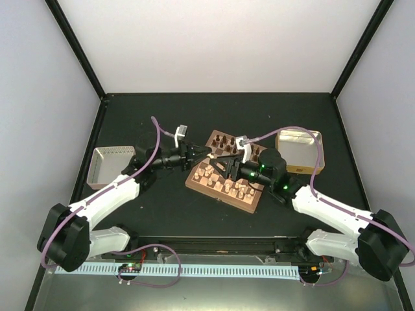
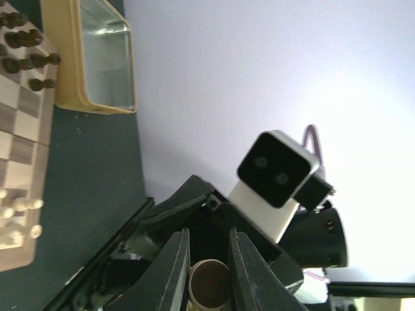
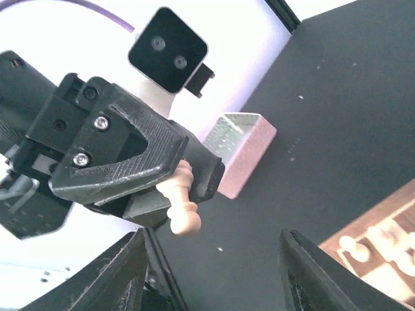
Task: Set up the chess pieces on the board
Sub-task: Place the chess piece on the chessboard.
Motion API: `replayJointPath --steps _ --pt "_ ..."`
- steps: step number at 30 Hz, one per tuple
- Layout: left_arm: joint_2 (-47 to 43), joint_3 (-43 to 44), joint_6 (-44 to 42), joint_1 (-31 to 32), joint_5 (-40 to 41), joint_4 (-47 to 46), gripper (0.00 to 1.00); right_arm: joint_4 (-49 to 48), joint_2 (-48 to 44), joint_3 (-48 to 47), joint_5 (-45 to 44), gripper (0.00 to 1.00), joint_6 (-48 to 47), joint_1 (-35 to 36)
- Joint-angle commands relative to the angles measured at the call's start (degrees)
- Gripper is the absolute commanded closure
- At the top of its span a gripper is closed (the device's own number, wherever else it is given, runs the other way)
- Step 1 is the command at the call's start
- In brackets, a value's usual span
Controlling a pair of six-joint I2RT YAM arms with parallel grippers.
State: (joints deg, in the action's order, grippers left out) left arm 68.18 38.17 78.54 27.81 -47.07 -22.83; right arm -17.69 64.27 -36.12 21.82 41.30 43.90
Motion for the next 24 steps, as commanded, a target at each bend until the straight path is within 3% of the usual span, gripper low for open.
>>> replayJointPath --steps 1,11,16,24 --pt "-0.9 0.1 9.5 -0.2 1.2 -9.2 0.94 -12.5 -0.6 0.1 -1.6 0.44 14.4 0.2" --pt "-1.2 -0.1 12.1 -0.3 1.4 -11.2 0.93 -20.6 2.2 0.1 -0.4 0.64 23.0 0.2" --pt "-1.0 -0.3 12.8 -0.2 1.2 -12.4 0.93 -19.5 2.6 -0.4 -0.6 0.67 23.1 0.2" --pt "-0.9 -0.9 12.2 -0.2 1.8 -11.8 0.93 -18.3 2.0 -1.0 -1.4 0.93 24.4 0.1"
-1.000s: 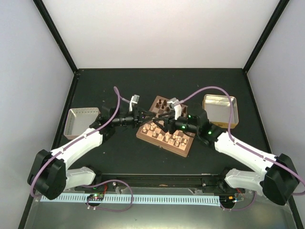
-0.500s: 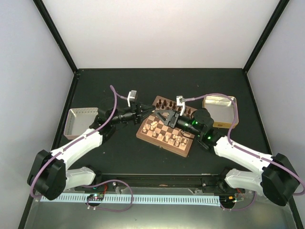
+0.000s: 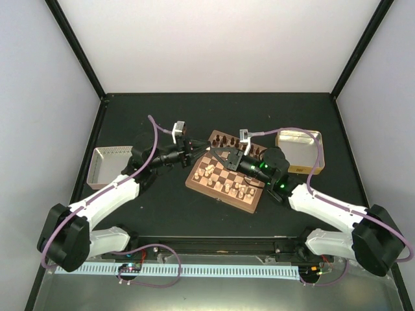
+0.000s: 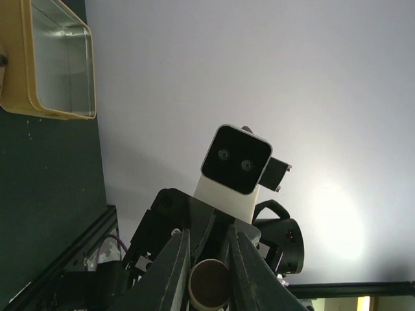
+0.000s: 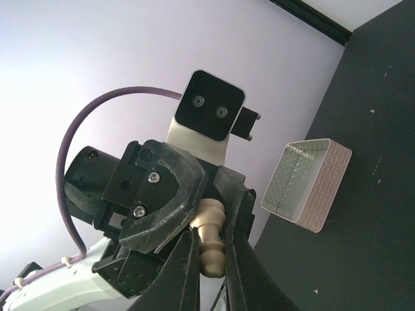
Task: Set up the chess pieces on the board
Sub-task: Place the chess piece on the chessboard.
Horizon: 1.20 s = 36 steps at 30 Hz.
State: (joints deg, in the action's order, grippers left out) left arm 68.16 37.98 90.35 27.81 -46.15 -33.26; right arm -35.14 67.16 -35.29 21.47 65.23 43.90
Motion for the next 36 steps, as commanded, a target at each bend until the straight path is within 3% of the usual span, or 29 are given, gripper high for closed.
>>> replayJointPath --steps 1,3,6,12,16,21,29,36 --pt "-1.0 -0.6 -0.3 -0.2 1.0 -0.7 0.92 0.4 -1.2 -2.1 -1.5 0.95 0.3 0.1" --pt "-1.7 -0.4 -2.4 -0.2 1.2 2.2 0.85 3.3 -2.0 -2.7 -2.0 0.98 -0.1 0.1" --pt "-4.3 0.5 -10.8 -0.2 3.5 12.2 0.64 11.5 -4.1 -4.1 -1.7 0.99 -2.3 0.0" --pt "-11.7 0.7 -33.1 -1.5 16.1 36.7 0.35 46.0 -7.0 -12.2 -1.5 0.99 -15.9 -2.1" --pt "-15.9 2.1 -44.4 -2.4 23.9 45.6 0.30 65.6 -2.5 -20.9 -5.1 0.99 -26.4 -4.1" --pt "-18.6 6.4 -58.2 -2.5 32.3 52.2 0.24 76.1 5.8 -27.5 -8.4 0.99 -31.7 -5.7" --pt "-15.6 10.4 -72.1 -2.7 35.9 48.4 0.21 89.4 25.3 -43.3 -9.0 0.99 -38.6 -10.1" --pt "-9.6 12.9 -75.7 -2.7 36.0 47.6 0.21 103.7 40.7 -57.6 -7.8 0.99 -41.7 -10.1"
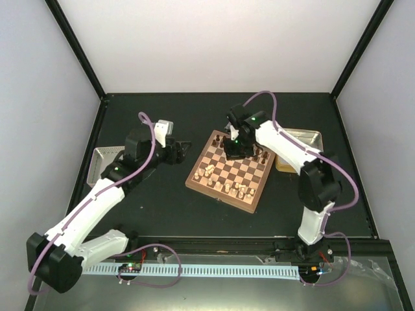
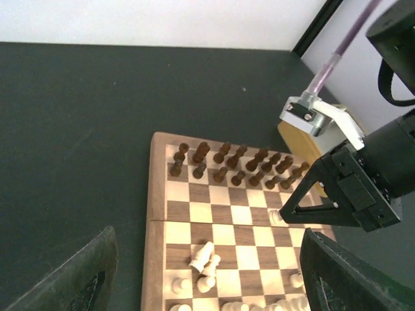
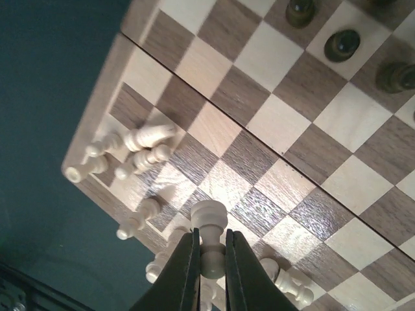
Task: Set up the chess pieces on the board
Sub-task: Place the chess piece on the chessboard.
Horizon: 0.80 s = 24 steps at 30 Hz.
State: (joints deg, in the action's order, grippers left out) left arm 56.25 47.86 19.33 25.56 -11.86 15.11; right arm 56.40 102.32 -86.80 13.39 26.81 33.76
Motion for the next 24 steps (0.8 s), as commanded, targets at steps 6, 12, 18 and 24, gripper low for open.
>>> replayJointPath --steps 6,12,18,24 --pt "3.9 2.9 -3.7 -0.4 4.6 -0.8 0.21 21.5 11.6 -14.6 1.0 0.98 -3.9 0.6" --pt "5.0 3.6 -4.8 -0.4 6.4 -1.0 0.20 26.4 14.1 -15.6 -0.8 0.97 -3.8 1.9" --pt "6.8 4.8 -4.8 -0.5 6.7 0.5 0.20 28.1 16.6 -16.7 -2.2 0.95 -3.4 3.7" --pt "7.0 4.9 -5.3 -0.5 8.0 0.8 0.20 27.9 19.4 -17.3 -4.1 0.95 -2.6 4.5"
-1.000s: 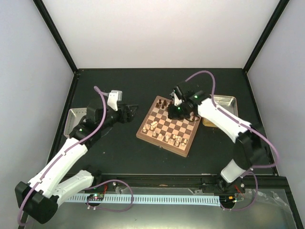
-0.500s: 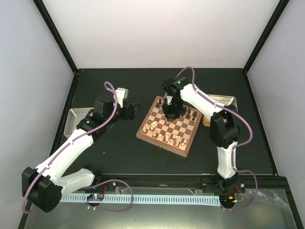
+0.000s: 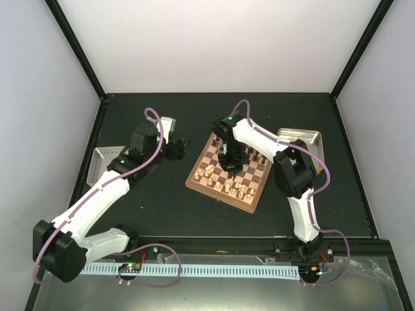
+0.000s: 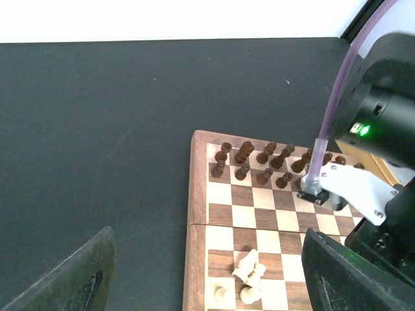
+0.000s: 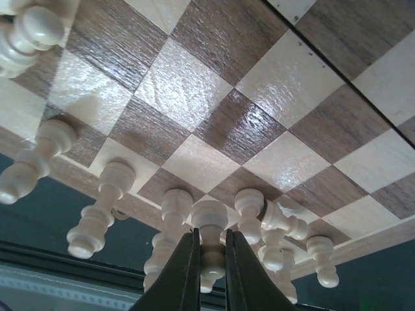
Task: Set up the chess pieces on the board
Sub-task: Place the chess piece on the chessboard.
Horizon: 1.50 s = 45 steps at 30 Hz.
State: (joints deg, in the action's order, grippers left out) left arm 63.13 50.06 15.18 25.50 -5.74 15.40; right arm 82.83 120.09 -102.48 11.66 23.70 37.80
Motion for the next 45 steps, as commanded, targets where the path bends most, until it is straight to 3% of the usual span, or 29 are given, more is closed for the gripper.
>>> replayJointPath --steps 1,34,45 --pt "0.1 2.6 -1.2 -0.4 2.0 0.9 0.20 1.4 2.1 -1.9 -2.3 0.94 0.5 0.4" --pt "-0.8 1.7 -1.1 -0.4 4.2 2.6 0.19 0.4 6.0 -1.3 0.0 0.86 -0.7 1.9" --pt "-1.0 1.7 -1.3 -0.4 4.6 2.8 0.19 1.7 5.2 -5.5 -1.4 0.70 0.9 1.7"
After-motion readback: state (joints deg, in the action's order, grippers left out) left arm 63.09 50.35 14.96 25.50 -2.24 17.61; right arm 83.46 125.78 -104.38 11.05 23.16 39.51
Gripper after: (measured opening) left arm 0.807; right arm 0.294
